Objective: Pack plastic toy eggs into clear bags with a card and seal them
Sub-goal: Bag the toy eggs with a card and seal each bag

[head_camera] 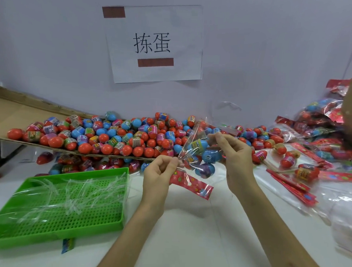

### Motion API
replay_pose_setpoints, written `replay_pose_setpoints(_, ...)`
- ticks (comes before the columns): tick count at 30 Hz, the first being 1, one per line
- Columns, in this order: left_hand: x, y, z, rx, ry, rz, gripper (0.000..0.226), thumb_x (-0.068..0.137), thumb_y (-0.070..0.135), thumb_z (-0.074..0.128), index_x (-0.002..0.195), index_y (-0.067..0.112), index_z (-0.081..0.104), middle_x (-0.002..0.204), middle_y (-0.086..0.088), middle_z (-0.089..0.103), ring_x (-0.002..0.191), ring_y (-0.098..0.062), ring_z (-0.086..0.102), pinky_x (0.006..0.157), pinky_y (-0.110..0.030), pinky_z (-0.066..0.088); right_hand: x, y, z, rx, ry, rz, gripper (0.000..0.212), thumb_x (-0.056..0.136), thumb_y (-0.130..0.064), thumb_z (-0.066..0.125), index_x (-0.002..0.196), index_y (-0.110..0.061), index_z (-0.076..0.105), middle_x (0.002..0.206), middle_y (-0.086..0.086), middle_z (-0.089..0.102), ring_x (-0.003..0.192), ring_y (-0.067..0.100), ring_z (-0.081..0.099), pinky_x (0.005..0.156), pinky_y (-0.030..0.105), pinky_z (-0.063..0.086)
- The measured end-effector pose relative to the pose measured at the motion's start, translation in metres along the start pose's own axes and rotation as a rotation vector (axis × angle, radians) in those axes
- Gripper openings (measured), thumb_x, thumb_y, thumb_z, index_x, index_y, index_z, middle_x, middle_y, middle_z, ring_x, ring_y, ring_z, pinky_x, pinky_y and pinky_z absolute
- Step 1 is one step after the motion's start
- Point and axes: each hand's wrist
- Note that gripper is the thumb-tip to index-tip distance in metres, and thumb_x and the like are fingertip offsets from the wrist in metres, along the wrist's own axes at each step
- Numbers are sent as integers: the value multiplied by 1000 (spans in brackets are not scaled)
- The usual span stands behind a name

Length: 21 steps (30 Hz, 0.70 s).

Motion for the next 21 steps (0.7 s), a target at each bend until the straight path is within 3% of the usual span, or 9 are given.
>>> replay_pose_setpoints(3,0,-4,2,-41,-35,-36,32,105,14,57,77,25,67,78,2,71,71,-11,67,68,-26,54,-3,1,3,-4,-21,-43,23,99,-25,61,82,-25,76,81,-12,77,80,6,74,62,16,56)
replay_pose_setpoints(6,0,-3,3,-79,-119,-90,41,105,11,51,68,27,64,81,1,72,72,-11,69,62,-24,53,-3,0,2,14,-52,-48,24,97,-25,62,79,-27,77,82,-11,77,79,7,74,63,17,57)
replay_pose_setpoints(8,1,0,2,-108,-151,-85,19,99,24,55,82,18,61,90,-1,74,83,-15,71,69,-33,56,-3,-1,0,34,-132,-12,22,91,-31,64,74,-28,79,83,-9,77,79,9,74,63,20,57)
replay_pose_setpoints(9,1,1,0,-114,-167,-82,24,93,38,59,92,14,59,96,0,75,88,-15,72,75,-36,58,-3,-2,0,29,-190,12,21,87,-35,65,74,-29,80,84,-6,77,78,11,74,64,21,58)
replay_pose_setpoints(11,2,2,-3,-97,-219,-77,56,81,59,62,114,13,60,112,3,76,100,-15,73,82,-32,60,-5,0,0,-10,-315,49,18,86,-34,67,77,-26,81,86,2,77,78,16,73,67,25,58)
replay_pose_setpoints(13,1,1,-4,-38,-263,-44,54,85,59,65,123,21,66,119,0,75,109,-18,72,86,-30,60,-8,4,4,-71,-403,55,17,93,-25,68,84,-18,81,87,7,77,78,19,73,70,25,58)
replay_pose_setpoints(15,0,1,-4,-17,-228,-13,37,87,46,69,114,21,73,111,-3,76,104,-20,73,82,-29,60,-10,7,8,-109,-423,37,17,96,-21,67,86,-17,80,86,5,77,78,19,73,71,24,59)
replay_pose_setpoints(18,0,2,-6,-77,-93,-3,7,87,29,75,91,24,78,91,0,76,83,-11,72,69,-21,56,-12,6,12,-104,-395,58,14,87,-34,71,90,-22,79,88,-1,77,85,16,74,71,23,59)
replay_pose_setpoints(21,1,6,-7,-134,-2,-3,10,91,26,72,82,27,78,86,2,75,77,-9,69,65,-21,55,-9,8,12,-100,-357,109,24,83,-36,75,102,-21,76,98,-1,77,95,17,74,75,30,62)
Point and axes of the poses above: each hand's wrist, its own x-axis towards the middle knuckle, its own z-axis out of the palm, y = z × x
